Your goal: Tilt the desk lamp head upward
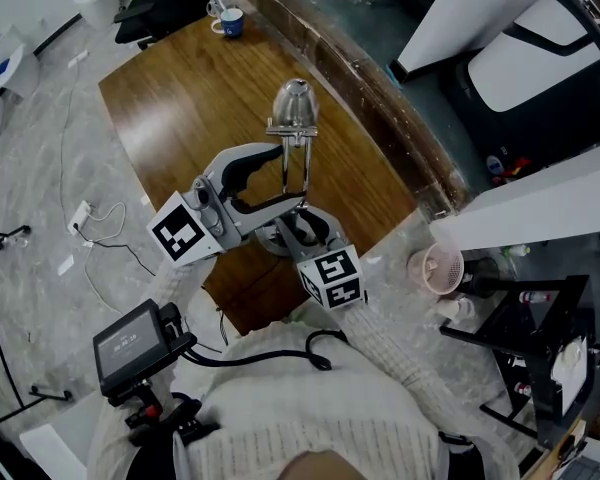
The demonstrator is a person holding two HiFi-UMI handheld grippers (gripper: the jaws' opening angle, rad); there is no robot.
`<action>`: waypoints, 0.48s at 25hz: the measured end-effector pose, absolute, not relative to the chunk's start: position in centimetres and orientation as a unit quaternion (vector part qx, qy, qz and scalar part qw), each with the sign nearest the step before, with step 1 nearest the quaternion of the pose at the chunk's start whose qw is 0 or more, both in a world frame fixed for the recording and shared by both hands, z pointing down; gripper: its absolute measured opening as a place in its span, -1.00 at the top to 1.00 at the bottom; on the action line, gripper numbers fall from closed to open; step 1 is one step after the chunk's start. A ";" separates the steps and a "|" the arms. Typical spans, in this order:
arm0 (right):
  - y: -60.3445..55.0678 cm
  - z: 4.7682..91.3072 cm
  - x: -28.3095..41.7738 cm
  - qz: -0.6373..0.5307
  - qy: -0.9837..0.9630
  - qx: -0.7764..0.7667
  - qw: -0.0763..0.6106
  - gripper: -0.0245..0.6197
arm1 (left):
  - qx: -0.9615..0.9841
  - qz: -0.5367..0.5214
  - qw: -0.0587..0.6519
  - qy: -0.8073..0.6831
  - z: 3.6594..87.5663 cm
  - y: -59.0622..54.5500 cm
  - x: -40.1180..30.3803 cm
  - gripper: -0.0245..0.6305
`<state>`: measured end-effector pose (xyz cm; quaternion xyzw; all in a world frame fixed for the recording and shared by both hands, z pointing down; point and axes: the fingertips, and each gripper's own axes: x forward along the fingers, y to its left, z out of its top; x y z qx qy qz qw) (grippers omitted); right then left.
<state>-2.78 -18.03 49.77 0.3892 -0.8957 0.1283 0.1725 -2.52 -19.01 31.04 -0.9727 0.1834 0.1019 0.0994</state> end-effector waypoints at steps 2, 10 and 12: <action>-17.9 49.0 -2.6 0.121 -0.898 0.391 0.163 0.50 | -0.967 0.118 0.088 0.208 30.7 -18.8 -3.6 0.19; -12.4 46.7 -0.8 0.088 -0.903 0.397 0.139 0.51 | -0.915 0.127 -0.020 0.382 35.4 -13.0 -9.5 0.37; -11.5 46.4 -0.2 0.091 -0.902 0.401 0.132 0.60 | -0.907 0.108 -0.055 0.404 37.5 -11.6 -9.0 0.50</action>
